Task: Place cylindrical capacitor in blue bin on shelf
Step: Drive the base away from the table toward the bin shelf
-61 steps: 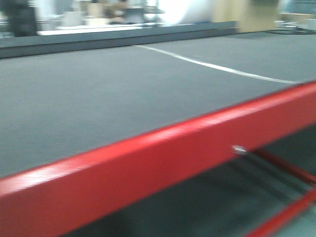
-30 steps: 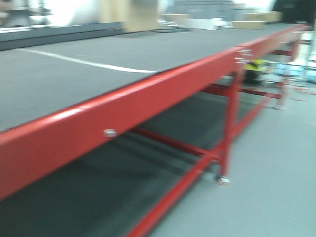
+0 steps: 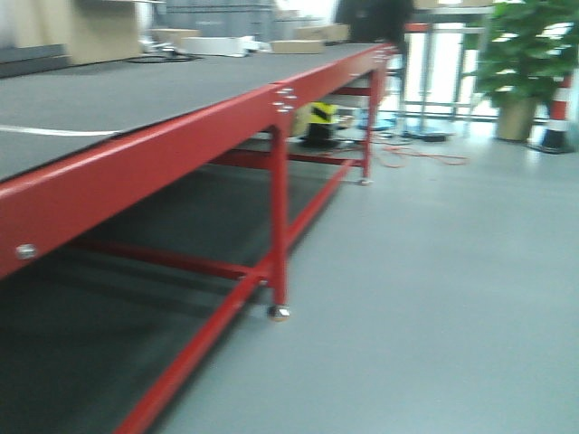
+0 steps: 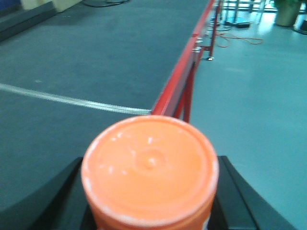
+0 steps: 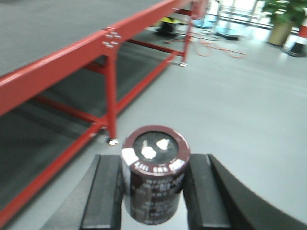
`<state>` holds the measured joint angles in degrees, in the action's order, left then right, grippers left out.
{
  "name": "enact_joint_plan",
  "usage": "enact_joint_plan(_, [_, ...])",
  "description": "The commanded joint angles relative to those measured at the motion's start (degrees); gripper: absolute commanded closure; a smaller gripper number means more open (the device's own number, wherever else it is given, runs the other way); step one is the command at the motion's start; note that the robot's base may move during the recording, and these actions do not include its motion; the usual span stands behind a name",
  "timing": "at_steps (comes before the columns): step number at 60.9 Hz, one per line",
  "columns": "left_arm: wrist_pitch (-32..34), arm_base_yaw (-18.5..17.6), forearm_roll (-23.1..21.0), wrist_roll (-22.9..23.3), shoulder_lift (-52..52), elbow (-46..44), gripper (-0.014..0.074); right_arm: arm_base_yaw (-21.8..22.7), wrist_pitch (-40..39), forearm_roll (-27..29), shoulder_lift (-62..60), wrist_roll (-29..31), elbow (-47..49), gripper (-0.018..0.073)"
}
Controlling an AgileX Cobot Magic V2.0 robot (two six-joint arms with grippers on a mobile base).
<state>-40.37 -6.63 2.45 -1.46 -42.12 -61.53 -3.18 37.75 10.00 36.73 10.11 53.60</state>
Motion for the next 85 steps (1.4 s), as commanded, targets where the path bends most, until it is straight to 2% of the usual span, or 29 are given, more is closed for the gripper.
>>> enact_joint_plan(1, [1.0, -0.4, -0.1, 0.0, 0.3, -0.2, 0.0708, -0.2, -2.1, 0.0, -0.3, 0.5, 0.0, 0.0721])
enact_joint_plan(85, [1.0, -0.4, -0.1, 0.0, 0.3, -0.2, 0.0708, -0.2, -2.1, 0.0, -0.3, 0.5, 0.0, 0.0721])
